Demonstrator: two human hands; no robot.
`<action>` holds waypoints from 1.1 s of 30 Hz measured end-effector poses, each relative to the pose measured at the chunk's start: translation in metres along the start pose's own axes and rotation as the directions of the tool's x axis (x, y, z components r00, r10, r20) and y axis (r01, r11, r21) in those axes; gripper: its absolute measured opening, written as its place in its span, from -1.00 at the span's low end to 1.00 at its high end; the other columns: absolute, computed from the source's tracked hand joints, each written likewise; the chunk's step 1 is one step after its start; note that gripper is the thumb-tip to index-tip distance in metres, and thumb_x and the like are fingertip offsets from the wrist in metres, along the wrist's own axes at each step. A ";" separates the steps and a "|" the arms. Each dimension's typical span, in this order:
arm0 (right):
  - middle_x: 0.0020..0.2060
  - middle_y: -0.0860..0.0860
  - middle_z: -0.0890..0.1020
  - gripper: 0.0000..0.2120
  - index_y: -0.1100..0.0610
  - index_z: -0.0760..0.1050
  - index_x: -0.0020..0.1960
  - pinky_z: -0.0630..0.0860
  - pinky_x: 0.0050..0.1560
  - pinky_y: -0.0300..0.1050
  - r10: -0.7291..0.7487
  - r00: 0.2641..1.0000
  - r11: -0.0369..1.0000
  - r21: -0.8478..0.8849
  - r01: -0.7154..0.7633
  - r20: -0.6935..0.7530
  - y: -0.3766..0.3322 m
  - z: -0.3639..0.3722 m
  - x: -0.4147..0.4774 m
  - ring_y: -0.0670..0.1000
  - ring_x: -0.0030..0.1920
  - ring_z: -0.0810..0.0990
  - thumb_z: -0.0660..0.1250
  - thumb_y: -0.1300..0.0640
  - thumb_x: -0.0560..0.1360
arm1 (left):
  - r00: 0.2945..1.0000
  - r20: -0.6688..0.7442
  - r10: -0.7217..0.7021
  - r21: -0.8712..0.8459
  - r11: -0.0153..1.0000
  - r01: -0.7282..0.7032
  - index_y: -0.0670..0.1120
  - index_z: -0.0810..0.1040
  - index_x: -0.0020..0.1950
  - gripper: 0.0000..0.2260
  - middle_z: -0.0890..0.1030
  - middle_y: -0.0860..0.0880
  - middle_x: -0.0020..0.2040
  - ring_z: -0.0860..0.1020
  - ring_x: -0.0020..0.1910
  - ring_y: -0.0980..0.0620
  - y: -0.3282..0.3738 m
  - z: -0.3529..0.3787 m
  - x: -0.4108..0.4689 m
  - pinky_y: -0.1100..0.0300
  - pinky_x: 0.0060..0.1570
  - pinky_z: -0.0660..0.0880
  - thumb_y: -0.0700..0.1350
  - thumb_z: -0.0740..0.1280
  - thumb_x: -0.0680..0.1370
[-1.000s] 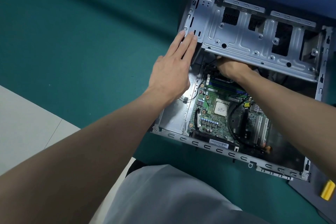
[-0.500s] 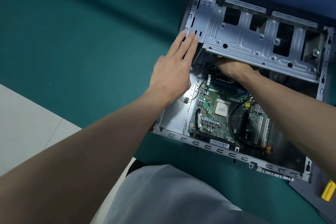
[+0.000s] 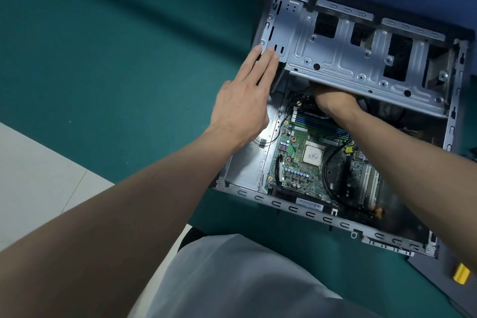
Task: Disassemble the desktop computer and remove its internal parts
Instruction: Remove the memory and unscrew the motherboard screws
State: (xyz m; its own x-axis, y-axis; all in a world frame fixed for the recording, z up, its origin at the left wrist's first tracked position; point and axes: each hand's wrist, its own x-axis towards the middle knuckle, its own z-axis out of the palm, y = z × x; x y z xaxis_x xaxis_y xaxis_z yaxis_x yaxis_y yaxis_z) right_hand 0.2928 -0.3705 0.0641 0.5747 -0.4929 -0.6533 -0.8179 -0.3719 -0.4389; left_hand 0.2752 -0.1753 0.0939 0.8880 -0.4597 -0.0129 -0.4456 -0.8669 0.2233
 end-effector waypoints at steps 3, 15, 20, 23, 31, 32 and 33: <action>0.13 0.20 0.56 -0.73 0.31 0.45 0.24 0.48 -0.06 0.01 -0.085 0.993 0.990 -0.119 0.075 -0.078 0.013 0.003 -0.010 0.24 0.11 0.54 0.11 0.31 0.60 | 1.000 -0.007 0.008 -0.010 1.000 -0.008 -0.11 -0.01 0.59 -0.34 0.00 0.05 0.59 -0.10 0.56 0.06 0.000 0.001 0.000 0.18 -0.10 0.44 -0.17 0.22 0.54; -0.21 0.02 0.62 -0.94 0.17 0.56 -0.06 0.43 -0.34 -0.19 -0.180 0.980 0.773 0.605 0.192 -0.082 0.061 -0.027 -0.049 -0.10 -0.37 0.48 0.38 0.26 0.48 | 0.915 -0.193 0.353 0.173 0.931 -0.322 -0.21 0.49 0.32 -0.55 0.57 -0.15 0.24 0.53 0.22 -0.10 0.014 -0.013 -0.014 0.02 0.22 0.33 -0.12 0.39 0.45; -0.34 0.00 0.57 -0.89 0.20 0.57 -0.09 0.37 -0.46 -0.25 -0.209 0.975 0.614 0.765 0.193 -0.078 0.076 -0.047 -0.081 -0.10 -0.46 0.43 0.34 0.37 0.46 | 0.986 0.156 0.061 -0.558 0.829 0.037 -0.06 0.31 0.49 -0.49 0.56 -0.03 0.27 0.58 0.09 0.16 0.071 -0.011 -0.028 0.42 0.19 0.32 0.07 0.29 0.57; -0.36 0.02 0.55 -0.86 0.23 0.56 -0.07 0.34 -0.46 -0.22 -0.199 0.977 0.556 0.811 0.181 -0.081 0.088 -0.059 -0.092 -0.08 -0.45 0.40 0.32 0.41 0.45 | 0.985 0.172 0.017 -0.693 0.713 0.109 -0.04 0.39 0.45 -0.53 0.64 0.06 0.11 0.60 -0.17 0.26 0.094 -0.005 -0.029 0.54 -0.09 0.45 -0.01 0.37 0.56; -0.43 0.00 0.50 -0.85 0.25 0.54 -0.02 0.34 -0.48 -0.26 -0.163 0.981 0.418 0.894 0.162 -0.101 0.127 -0.096 -0.105 -0.11 -0.48 0.39 0.33 0.43 0.45 | 0.987 0.033 0.156 -0.633 0.767 -0.100 -0.11 0.69 0.01 -0.89 0.70 -0.04 -0.25 0.65 -0.28 -0.06 0.138 -0.003 -0.023 -0.04 -0.18 0.59 -0.16 0.38 0.56; -0.45 -0.02 0.50 -0.85 0.25 0.54 -0.03 0.34 -0.49 -0.26 -0.158 0.982 0.403 0.901 0.163 -0.107 0.133 -0.102 -0.106 -0.11 -0.48 0.39 0.33 0.42 0.45 | 0.985 0.021 0.171 -0.621 0.774 -0.121 -0.10 0.69 0.01 -0.89 0.69 -0.03 -0.26 0.64 -0.32 -0.04 0.144 -0.004 -0.022 -0.03 -0.22 0.59 -0.15 0.38 0.56; -0.46 -0.03 0.50 -0.86 0.24 0.54 -0.04 0.35 -0.49 -0.26 -0.156 0.981 0.382 0.910 0.164 -0.111 0.140 -0.106 -0.107 -0.10 -0.48 0.39 0.32 0.41 0.45 | 0.983 0.015 0.183 -0.612 0.779 -0.135 -0.10 0.69 0.01 -0.89 0.69 -0.04 -0.28 0.62 -0.37 -0.01 0.149 -0.005 -0.022 -0.01 -0.27 0.59 -0.15 0.38 0.56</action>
State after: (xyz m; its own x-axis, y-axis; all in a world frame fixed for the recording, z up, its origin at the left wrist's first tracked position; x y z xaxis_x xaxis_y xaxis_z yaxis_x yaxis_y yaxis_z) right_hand 0.1201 -0.4536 0.1380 0.6947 -0.5132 -0.5040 -0.2424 0.4926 -0.8358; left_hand 0.1898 -0.2941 0.1320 0.7897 -0.6134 0.0132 -0.3978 -0.4955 0.7721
